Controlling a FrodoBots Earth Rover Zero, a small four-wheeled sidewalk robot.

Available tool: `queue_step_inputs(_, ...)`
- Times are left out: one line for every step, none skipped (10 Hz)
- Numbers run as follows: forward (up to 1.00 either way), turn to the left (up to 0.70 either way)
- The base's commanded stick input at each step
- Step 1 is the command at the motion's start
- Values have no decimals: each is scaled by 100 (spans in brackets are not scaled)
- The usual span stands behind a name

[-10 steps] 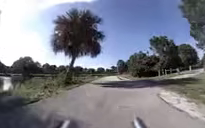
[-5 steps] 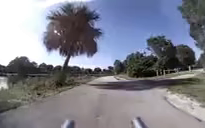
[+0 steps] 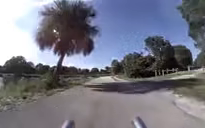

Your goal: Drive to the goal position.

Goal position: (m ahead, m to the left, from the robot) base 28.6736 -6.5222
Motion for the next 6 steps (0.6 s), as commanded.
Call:
queue_step_inputs(85,34)
queue_step_inputs(85,34)
queue_step_inputs(85,34)
queue_step_inputs(85,34)
queue_step_inputs(85,5)
queue_step_inputs(85,0)
